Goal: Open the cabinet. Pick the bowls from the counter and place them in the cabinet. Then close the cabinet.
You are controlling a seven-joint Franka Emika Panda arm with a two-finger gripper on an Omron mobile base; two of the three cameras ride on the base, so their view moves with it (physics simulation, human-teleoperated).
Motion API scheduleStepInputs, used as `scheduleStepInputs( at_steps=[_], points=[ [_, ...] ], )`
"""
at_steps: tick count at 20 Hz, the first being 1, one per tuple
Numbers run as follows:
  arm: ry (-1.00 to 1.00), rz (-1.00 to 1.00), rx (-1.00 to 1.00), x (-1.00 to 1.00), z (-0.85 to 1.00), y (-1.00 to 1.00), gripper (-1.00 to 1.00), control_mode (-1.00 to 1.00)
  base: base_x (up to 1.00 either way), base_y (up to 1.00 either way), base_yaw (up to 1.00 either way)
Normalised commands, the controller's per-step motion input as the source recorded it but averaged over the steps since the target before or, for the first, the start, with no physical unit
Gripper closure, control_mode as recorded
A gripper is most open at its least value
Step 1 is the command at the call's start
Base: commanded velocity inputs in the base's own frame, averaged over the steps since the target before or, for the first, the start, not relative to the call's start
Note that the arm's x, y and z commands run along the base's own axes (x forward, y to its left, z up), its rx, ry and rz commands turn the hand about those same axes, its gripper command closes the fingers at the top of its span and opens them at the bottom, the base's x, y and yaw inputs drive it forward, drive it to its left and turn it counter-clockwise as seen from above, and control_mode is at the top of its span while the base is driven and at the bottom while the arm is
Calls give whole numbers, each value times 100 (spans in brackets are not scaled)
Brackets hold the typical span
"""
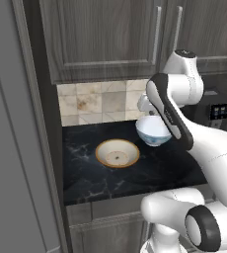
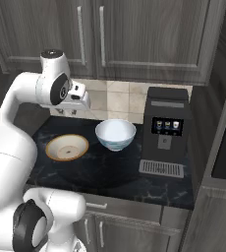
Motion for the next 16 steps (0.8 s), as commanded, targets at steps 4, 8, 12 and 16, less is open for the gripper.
scheduleStepInputs(
  at_steps=[4, 8, 12, 16],
  points=[
    [-2, 0, 0, 0, 0, 0, -100, -100, 0, 0, 0],
    [-26, 6, 0, -12, 21, 0, -100, -100, 0, 0, 0],
    [-45, 6, 2, -19, 46, 0, -100, -100, 0, 0, 0],
    [-44, 7, 2, -30, 38, 0, -100, -100, 0, 0, 0]
  ],
)
